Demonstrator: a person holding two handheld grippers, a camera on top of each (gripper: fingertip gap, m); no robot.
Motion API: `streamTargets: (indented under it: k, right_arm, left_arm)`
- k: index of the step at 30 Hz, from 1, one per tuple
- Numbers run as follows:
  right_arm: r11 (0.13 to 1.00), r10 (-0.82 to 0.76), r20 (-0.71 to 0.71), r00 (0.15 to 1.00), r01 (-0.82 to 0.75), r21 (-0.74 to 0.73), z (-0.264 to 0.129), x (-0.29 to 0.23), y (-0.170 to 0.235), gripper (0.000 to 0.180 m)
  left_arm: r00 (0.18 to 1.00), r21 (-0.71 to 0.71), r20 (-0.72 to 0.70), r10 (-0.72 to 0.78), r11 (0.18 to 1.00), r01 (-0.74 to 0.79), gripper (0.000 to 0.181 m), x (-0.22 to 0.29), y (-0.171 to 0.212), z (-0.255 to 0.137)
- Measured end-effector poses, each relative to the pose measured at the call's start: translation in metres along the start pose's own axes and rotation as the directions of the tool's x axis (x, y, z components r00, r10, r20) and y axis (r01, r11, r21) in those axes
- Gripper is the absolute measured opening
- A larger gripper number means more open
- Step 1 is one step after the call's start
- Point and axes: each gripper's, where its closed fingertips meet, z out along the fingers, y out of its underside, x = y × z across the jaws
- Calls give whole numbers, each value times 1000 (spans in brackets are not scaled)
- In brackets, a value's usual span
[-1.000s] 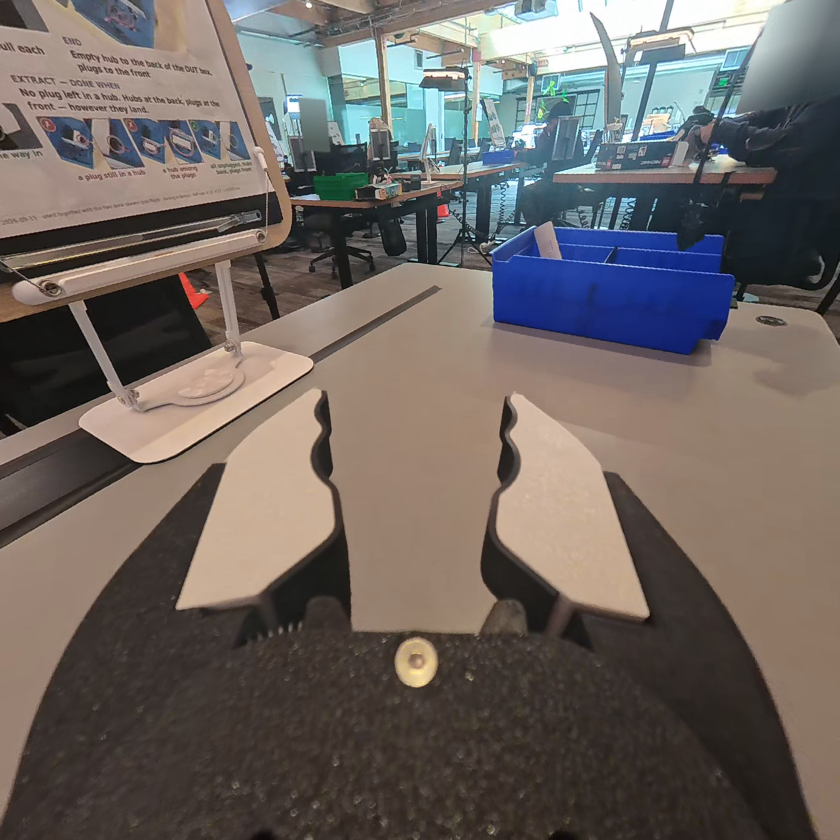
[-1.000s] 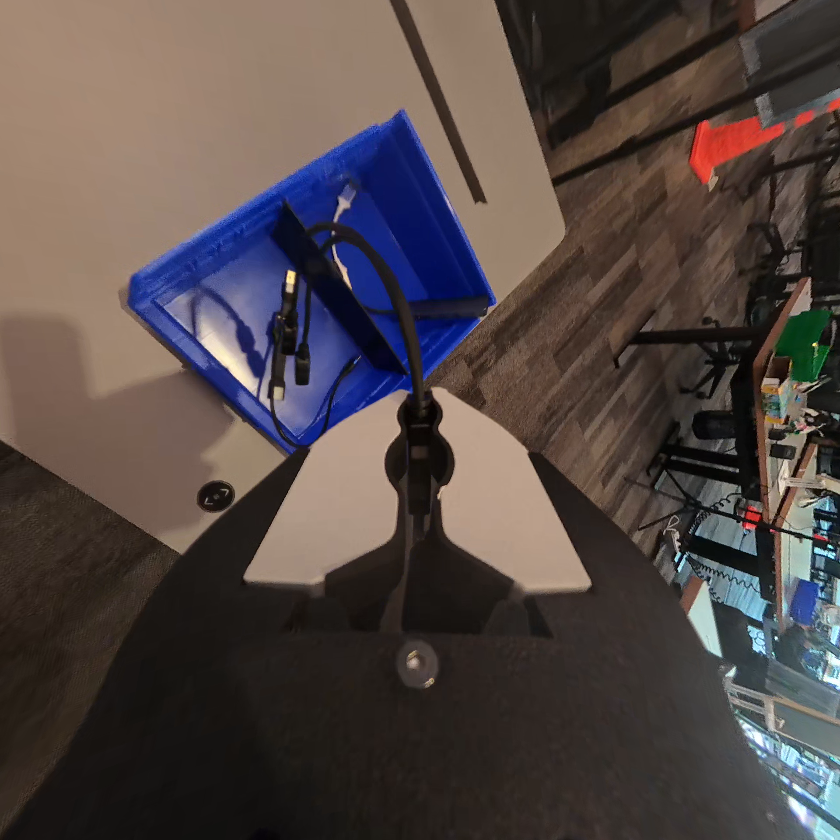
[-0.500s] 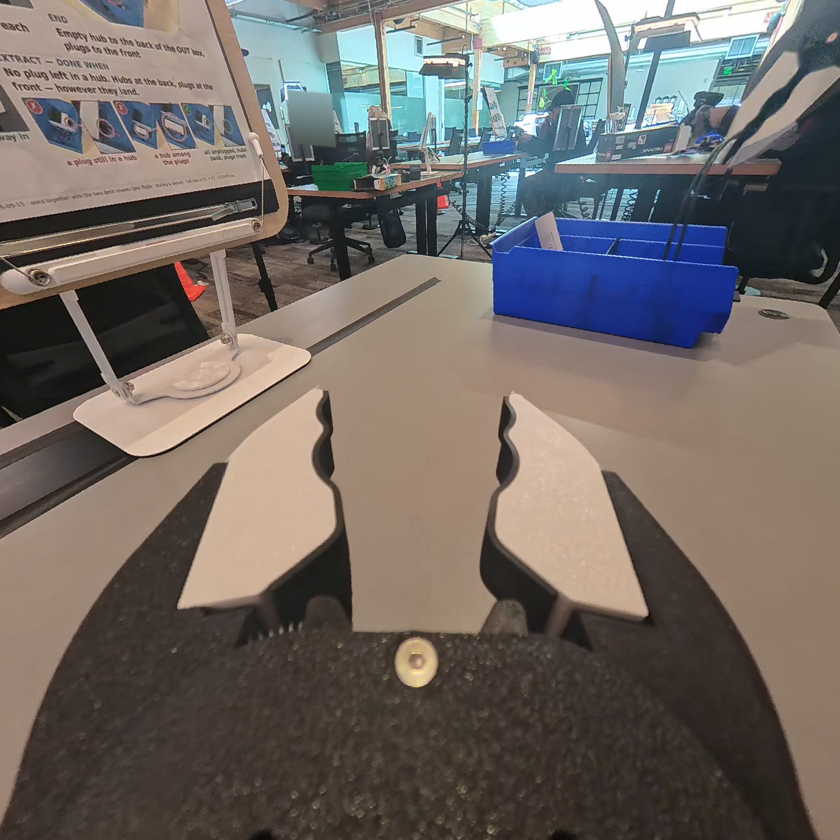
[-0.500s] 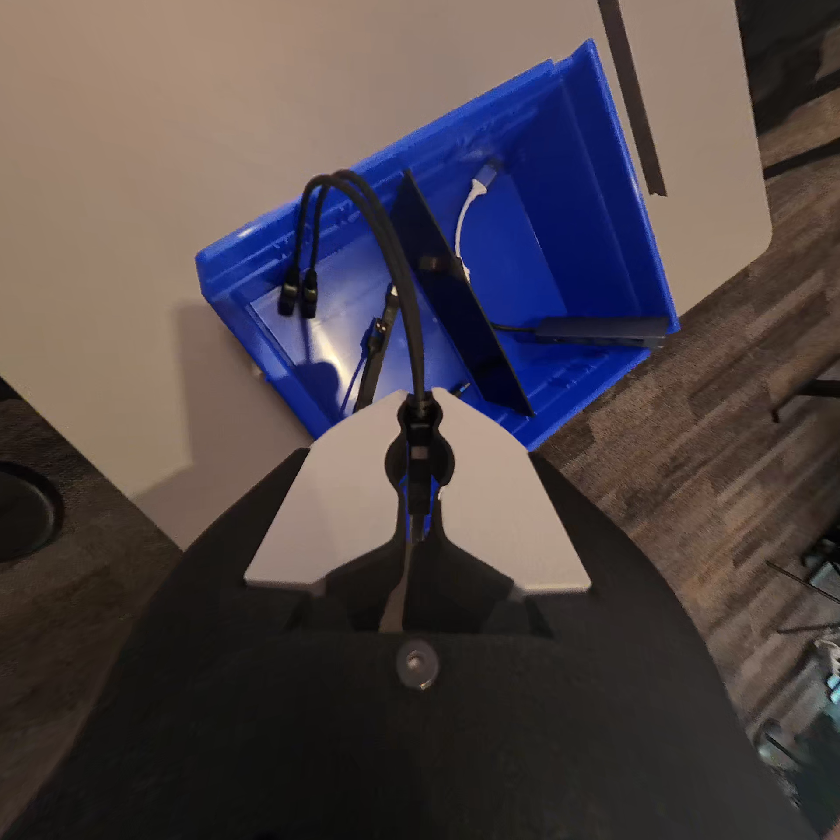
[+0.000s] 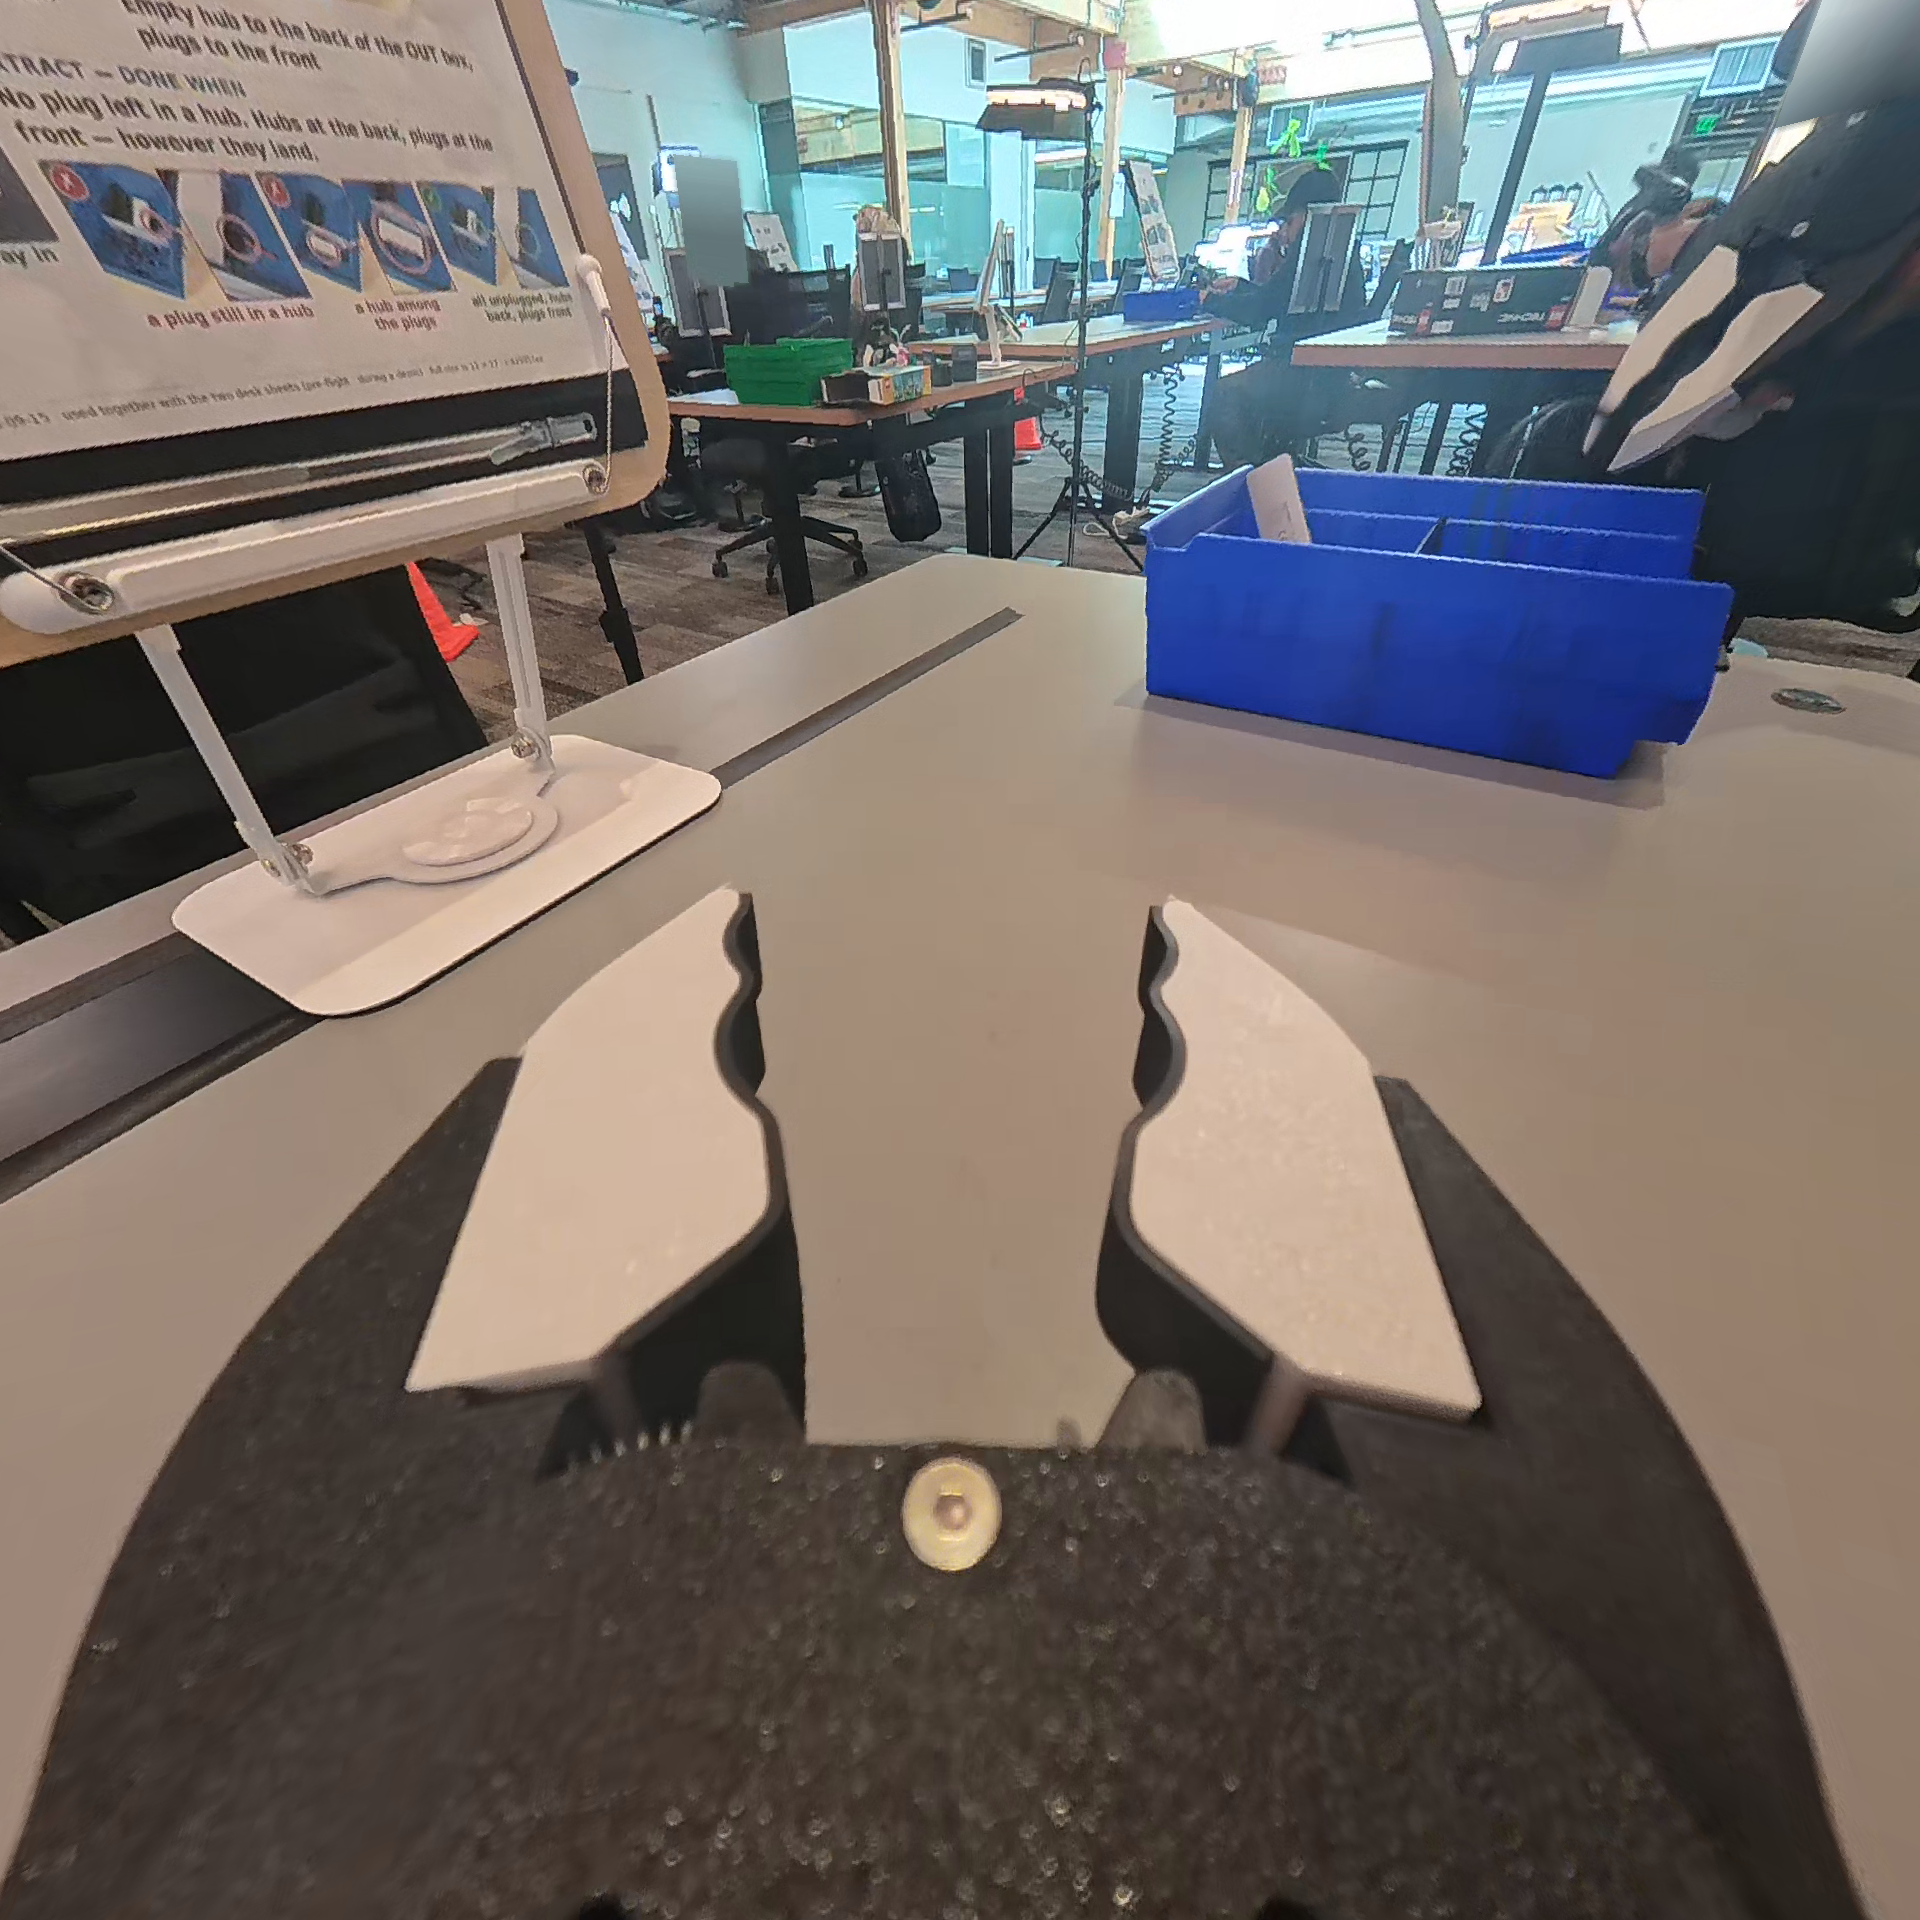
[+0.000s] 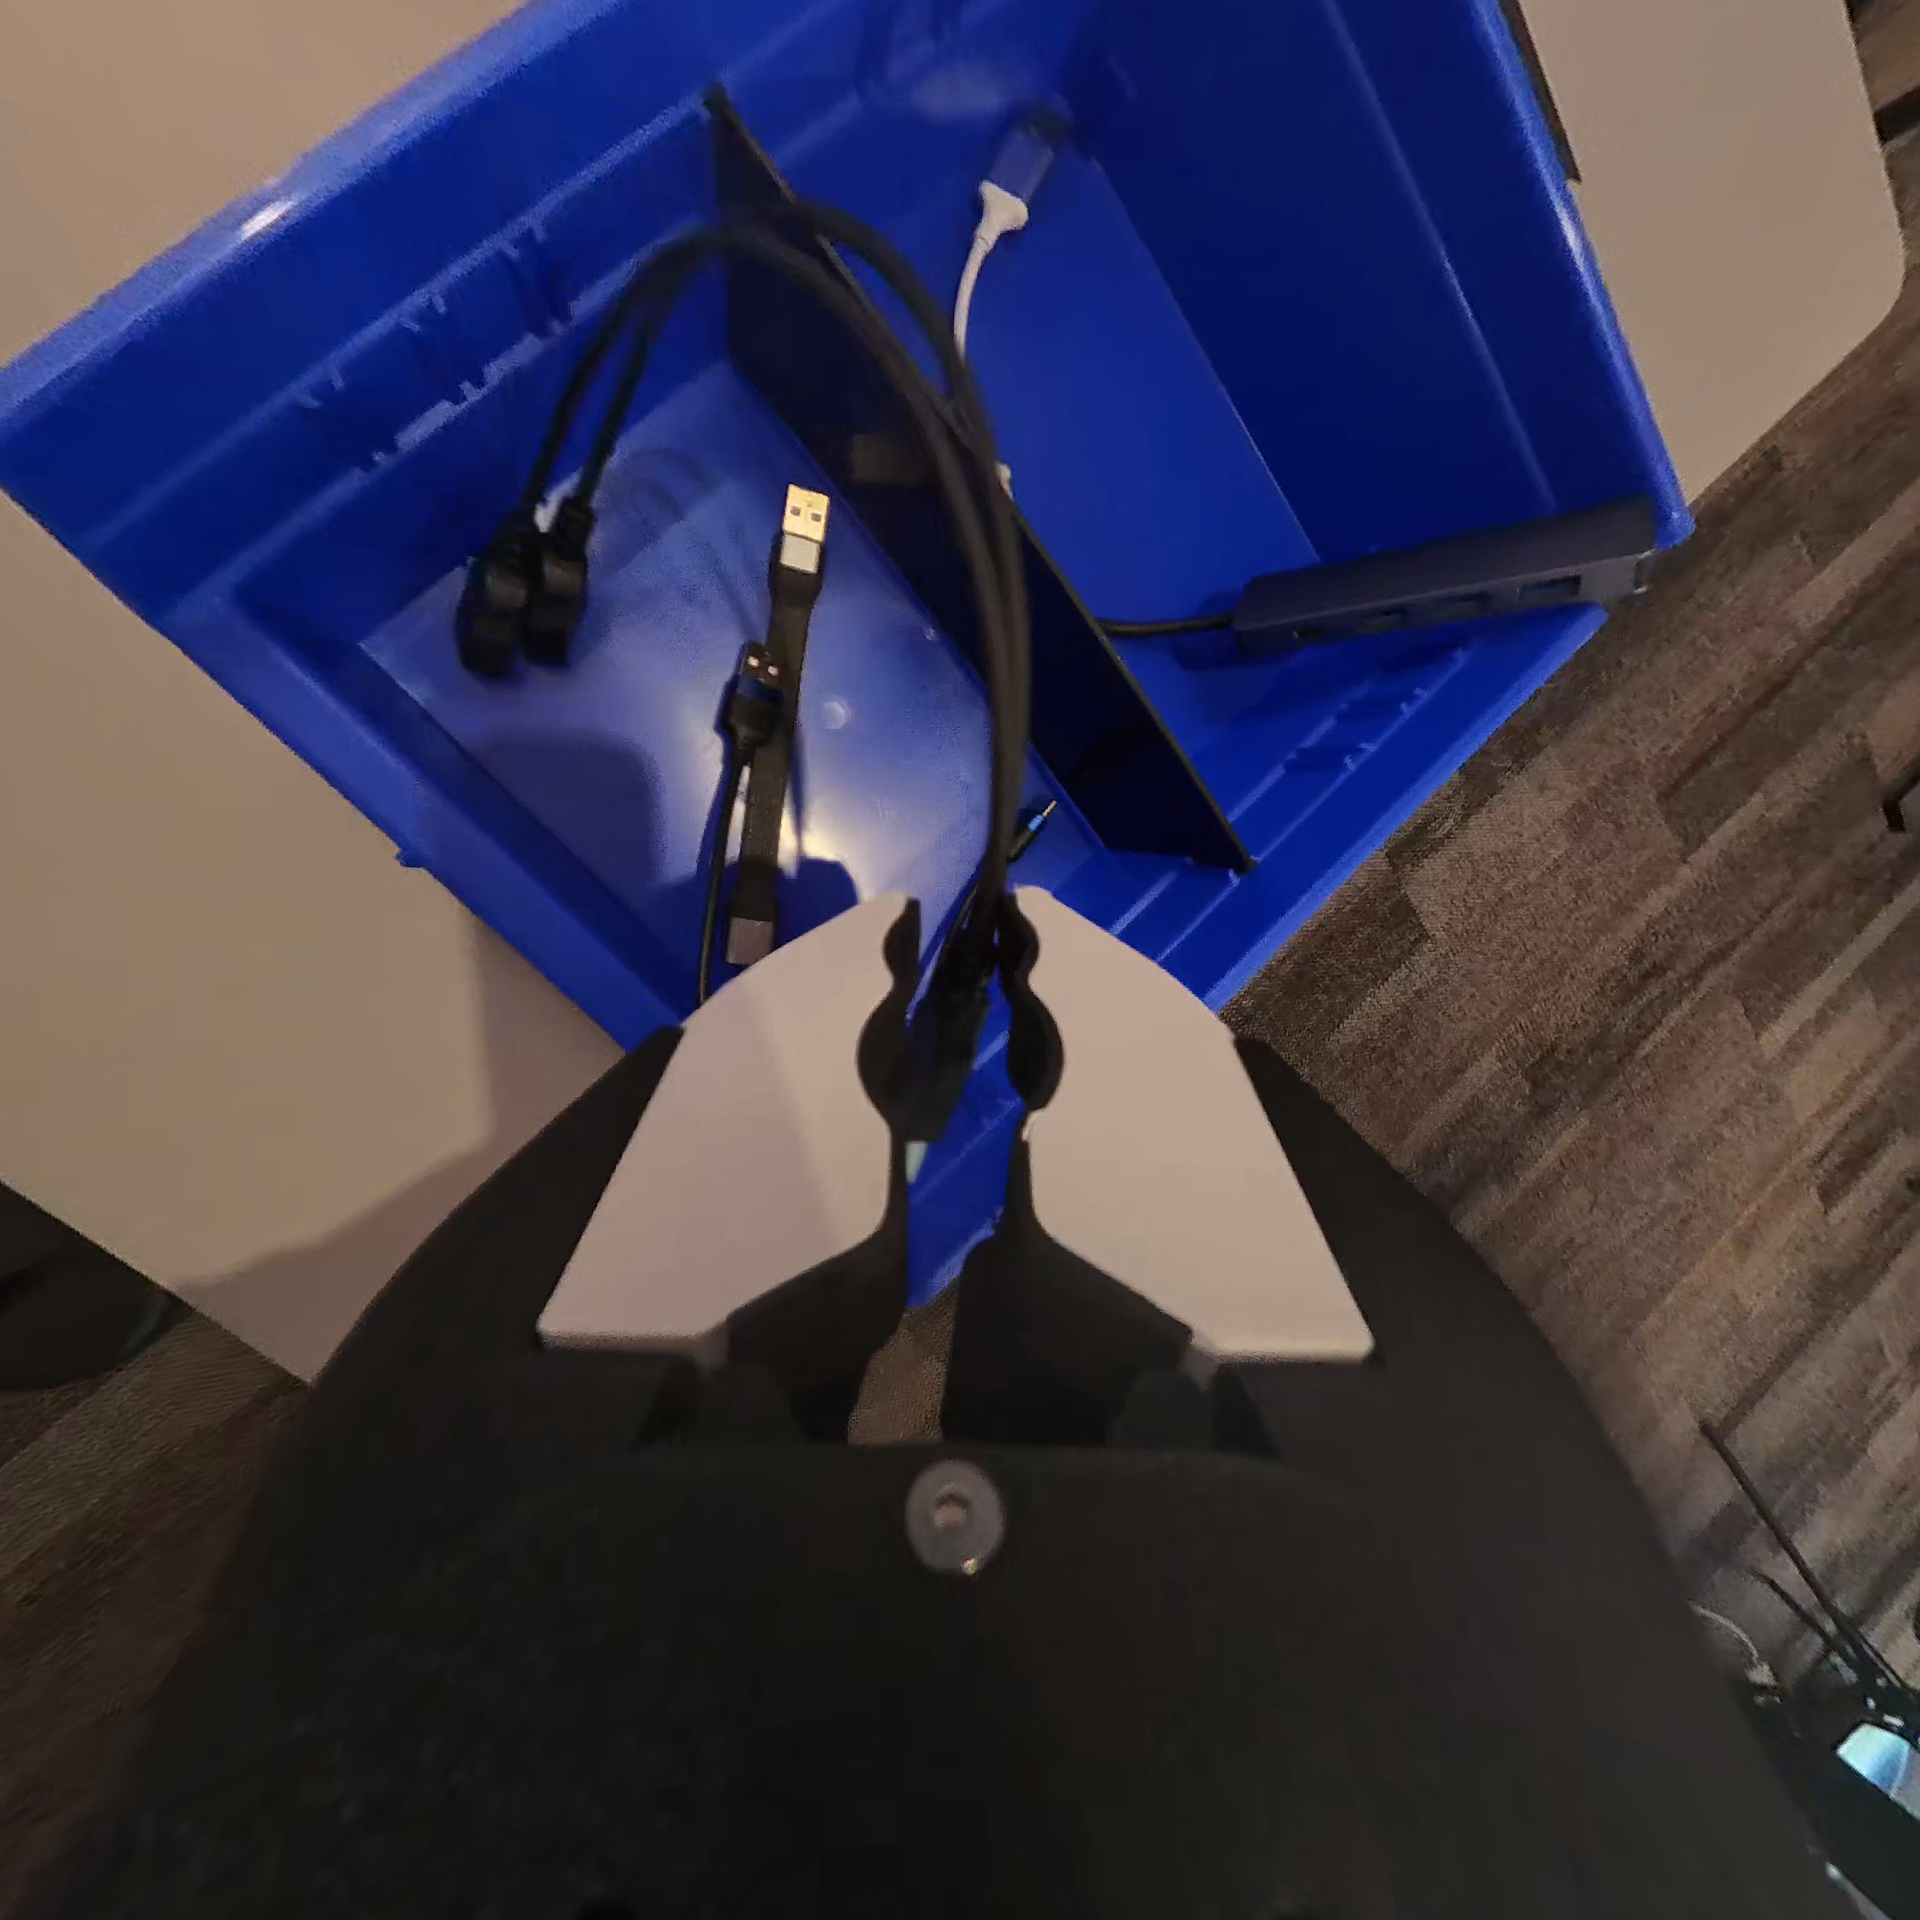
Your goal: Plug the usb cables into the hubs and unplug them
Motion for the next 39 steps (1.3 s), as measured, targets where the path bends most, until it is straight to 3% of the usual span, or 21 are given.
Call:
streamTargets:
  k: [7, 11, 17, 21, 26, 31, 35, 39]
  right_arm:
    - [1000, 18, -8, 1000, -18, -22, -12, 4, 2, 20]
    - [998, 30, -43, 999, -27, 60, -29, 6, -18, 19]
    - [946, 45, -88, 995, -14, 325, -70, -19, -109, 31]
    - [845, 27, 37, 999, -43, 532, -76, -83, -192, 49]
    - [642, -85, 174, 981, -79, 762, -46, -169, -273, 59]
    - [467, -96, 325, 941, -246, 849, 17, -201, -313, 63]
    - [430, -81, 383, 920, -314, 846, 60, -201, -322, 62]
    - [478, -130, 391, 911, -288, 830, 76, -214, -319, 62]
  left_arm:
    - [1000, -5, -3, 4, 1000, -4, 69, 2, 0, 1]
    - [1000, -5, -1, 5, 1000, -5, 69, 2, -1, 0]
    - [1000, -8, -5, -5, 1000, 5, 70, 4, 0, 2]
    - [1000, -31, -13, -2, 1000, 1, 70, 7, 5, 6]
    - [1000, -46, -3, 3, 999, -3, 71, 6, 7, 5]
    - [999, -10, 17, -30, 999, 30, 72, 6, -17, -20]
    - [998, -64, 61, 34, 997, -31, 73, 8, -54, -79]
    - [960, -219, 196, 201, 963, -157, 70, -19, -83, -161]
